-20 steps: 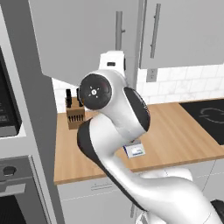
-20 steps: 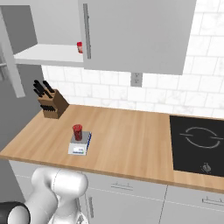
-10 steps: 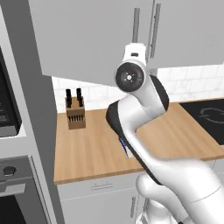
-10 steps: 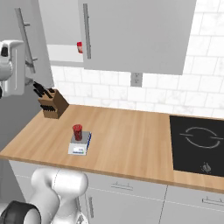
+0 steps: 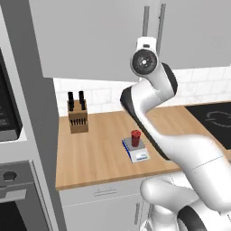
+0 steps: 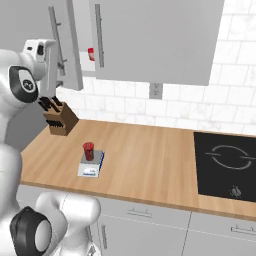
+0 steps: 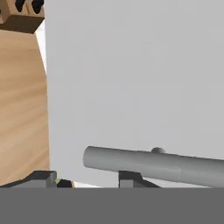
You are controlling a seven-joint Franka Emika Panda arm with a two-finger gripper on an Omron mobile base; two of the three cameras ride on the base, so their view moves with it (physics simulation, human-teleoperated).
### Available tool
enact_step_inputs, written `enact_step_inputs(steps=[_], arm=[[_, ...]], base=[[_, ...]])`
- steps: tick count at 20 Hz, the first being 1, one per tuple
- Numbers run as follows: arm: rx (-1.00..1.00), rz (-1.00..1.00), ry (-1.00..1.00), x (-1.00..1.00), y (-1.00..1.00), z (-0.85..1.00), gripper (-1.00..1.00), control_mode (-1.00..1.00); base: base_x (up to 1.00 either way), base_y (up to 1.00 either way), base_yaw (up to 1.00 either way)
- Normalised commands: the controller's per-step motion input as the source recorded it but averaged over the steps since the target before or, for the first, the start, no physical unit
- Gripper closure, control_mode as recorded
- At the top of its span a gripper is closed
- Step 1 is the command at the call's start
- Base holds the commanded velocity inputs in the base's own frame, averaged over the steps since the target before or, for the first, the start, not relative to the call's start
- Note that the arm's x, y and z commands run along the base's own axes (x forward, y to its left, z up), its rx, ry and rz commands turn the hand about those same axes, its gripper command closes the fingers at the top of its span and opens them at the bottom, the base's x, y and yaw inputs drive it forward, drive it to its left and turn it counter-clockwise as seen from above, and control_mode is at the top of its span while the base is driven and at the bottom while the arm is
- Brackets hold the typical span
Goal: Pick the yogurt and place it on the digital scale for weighing, and close the cabinet.
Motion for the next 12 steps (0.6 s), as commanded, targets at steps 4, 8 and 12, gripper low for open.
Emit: enact_step_inputs(steps=[4, 8, 12], arm=[[0.00, 0.00, 0.11, 1.00, 0.00, 0.00, -1.00, -1.00], [0.00, 0.00, 0.09, 1.00, 0.00, -0.06, -1.00, -1.00], [0.00, 0.00, 0.02, 1.00, 0.00, -0.10, -1.00, -1.00]], base=[[0.00, 0.00, 0.00], [0.00, 0.00, 0.00], [0.00, 0.00, 0.00]])
